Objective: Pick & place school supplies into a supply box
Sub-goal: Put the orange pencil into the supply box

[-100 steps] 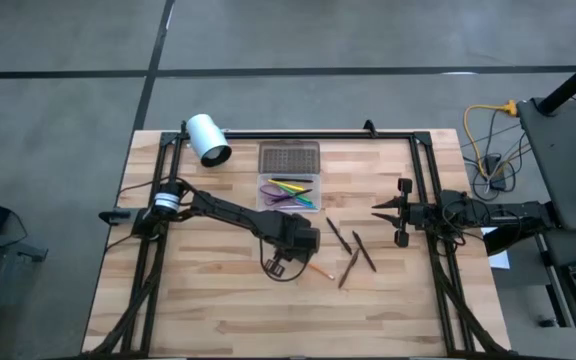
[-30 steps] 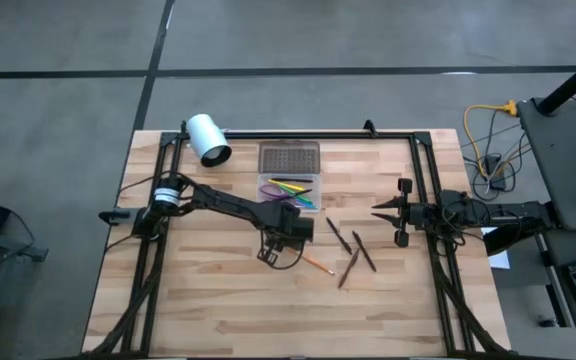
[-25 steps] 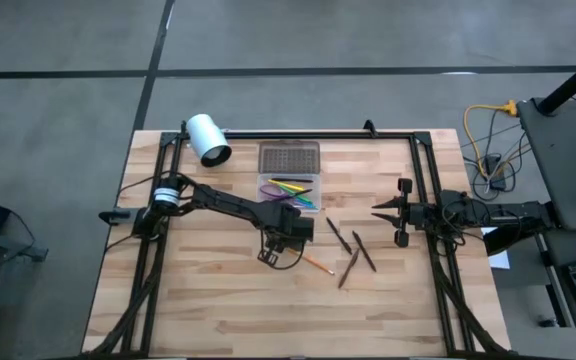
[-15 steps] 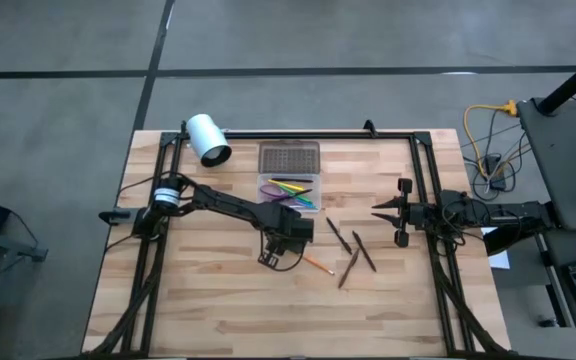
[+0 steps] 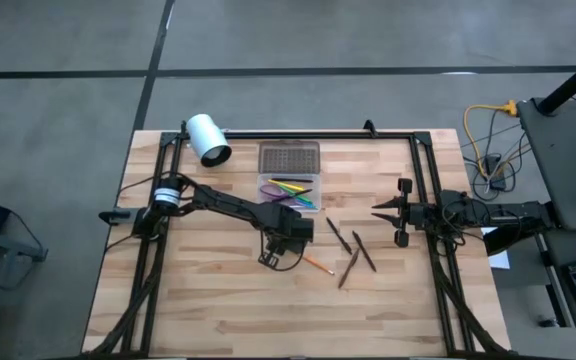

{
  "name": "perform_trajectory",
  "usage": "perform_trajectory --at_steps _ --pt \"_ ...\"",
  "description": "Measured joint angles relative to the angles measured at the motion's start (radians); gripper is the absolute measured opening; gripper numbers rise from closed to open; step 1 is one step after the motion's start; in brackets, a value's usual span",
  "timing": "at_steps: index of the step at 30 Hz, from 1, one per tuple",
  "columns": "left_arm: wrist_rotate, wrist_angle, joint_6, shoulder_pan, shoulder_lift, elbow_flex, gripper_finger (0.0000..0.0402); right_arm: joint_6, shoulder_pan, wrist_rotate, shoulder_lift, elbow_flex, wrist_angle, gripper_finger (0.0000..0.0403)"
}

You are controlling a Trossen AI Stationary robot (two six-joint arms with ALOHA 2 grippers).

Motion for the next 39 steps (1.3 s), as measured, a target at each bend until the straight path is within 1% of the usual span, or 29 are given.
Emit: perform_trajectory --at_steps 5,14,21,31,39 --pt "0.031 0.019 -0.001 0.001 0.002 -0.012 0.0049 0.0 0.0 0.0 0.0 0.0 0.0 0.0068" --pt "0.035 0.047 0.0 0.001 -0.002 -0.047 0.0045 0.0 0.0 0.0 0.0 0.0 0.0 0.0068" --pt "0.037 0.044 0.001 0.001 -0.001 -0.051 0.0005 0.0 0.0 0.0 0.0 0.0 0.0 0.0068" --pt "0.036 0.041 0.026 0.0 -0.003 -0.044 0.0001 0.0 0.0 0.0 0.0 0.0 0.0 0.0068" --pt "-0.054 0.027 0.027 -0.008 -0.027 -0.014 0.0 0.0 0.0 0.0 0.0 0.0 0.0 0.0068"
